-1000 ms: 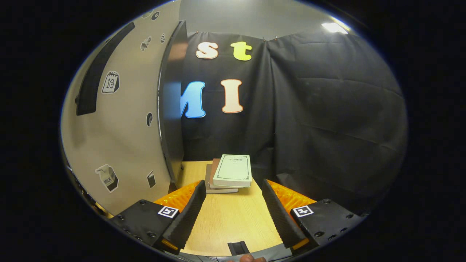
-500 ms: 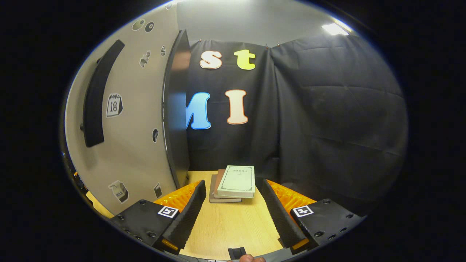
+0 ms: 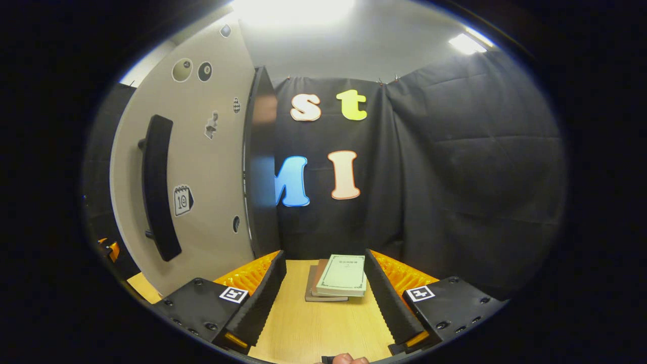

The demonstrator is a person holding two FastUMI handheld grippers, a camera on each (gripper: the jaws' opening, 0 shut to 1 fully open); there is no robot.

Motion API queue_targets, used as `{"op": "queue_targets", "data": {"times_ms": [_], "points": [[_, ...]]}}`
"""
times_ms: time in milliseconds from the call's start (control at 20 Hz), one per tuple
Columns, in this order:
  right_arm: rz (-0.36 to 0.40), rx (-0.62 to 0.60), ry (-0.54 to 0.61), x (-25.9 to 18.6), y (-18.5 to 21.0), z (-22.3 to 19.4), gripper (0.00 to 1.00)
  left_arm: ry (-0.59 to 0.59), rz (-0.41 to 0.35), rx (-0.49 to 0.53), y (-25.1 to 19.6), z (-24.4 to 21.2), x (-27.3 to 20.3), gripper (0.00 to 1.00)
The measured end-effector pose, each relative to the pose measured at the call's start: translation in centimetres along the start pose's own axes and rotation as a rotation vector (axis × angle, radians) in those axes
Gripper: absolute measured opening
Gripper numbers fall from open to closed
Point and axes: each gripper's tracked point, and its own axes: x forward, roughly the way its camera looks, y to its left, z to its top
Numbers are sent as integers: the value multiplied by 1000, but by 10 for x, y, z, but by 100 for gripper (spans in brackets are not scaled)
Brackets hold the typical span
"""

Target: Open the cabinet door with the right hand, grasp the bottle in the cabinet with the left hand and place it on the coaster, then close the cabinet door with the right hand.

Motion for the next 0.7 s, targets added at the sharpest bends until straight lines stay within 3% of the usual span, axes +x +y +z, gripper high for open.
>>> {"op": "queue_targets", "data": {"times_ms": [150, 200, 350, 450, 700], "points": [[65, 32, -19, 4, 16, 13, 93, 15, 14, -26, 8, 9, -19, 83], [75, 40, -26, 2, 19, 19, 98, 14, 7, -29, 9, 13, -23, 82], [87, 50, -53, 2, 24, 41, 98, -2, 1, -30, 13, 20, -24, 82], [98, 52, -61, 2, 29, 55, 98, 4, -3, -26, 15, 22, -23, 88], [140, 125, -45, -1, 50, 81, 97, 39, -51, -40, 11, 34, -12, 88]]}}
